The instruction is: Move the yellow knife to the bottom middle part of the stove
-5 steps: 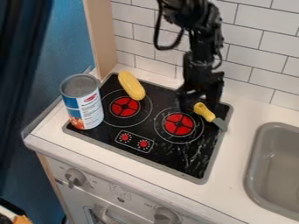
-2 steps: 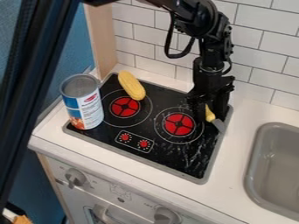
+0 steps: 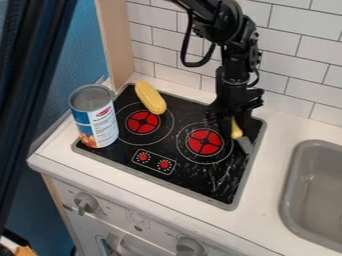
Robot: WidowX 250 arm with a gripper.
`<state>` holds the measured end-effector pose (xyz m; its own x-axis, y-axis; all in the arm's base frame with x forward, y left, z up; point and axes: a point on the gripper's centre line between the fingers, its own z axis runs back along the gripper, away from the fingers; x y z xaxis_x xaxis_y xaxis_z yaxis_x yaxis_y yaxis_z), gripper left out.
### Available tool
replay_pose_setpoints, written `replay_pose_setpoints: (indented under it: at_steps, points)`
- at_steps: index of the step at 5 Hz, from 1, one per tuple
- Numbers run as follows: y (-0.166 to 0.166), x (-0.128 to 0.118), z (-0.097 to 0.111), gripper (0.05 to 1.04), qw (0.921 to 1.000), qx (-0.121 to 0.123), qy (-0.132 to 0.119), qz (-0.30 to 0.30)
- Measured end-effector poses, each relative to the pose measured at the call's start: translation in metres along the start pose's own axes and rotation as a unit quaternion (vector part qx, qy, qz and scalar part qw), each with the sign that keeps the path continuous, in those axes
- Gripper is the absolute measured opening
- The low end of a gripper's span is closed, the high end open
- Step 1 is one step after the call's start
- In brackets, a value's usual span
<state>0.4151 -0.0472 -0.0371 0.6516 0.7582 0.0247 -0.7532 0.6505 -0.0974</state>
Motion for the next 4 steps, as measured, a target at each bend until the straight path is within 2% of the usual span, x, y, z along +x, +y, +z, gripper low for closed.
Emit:
replay_pose_setpoints:
  at_steps: [1,2,3,4]
  points:
    - [0.000,0.006,0.032,0.374,0.9959,-0.017,-0.023,-0.086]
    - [0.003,0.006,0.062,0.375,0.9763,-0.027,-0.068,-0.204]
    - [0.014,0.001,0.082,0.375,0.9422,-0.019,-0.091,-0.322]
    - [0.039,0.003,0.080,0.375,0.9006,0.011,-0.090,-0.425]
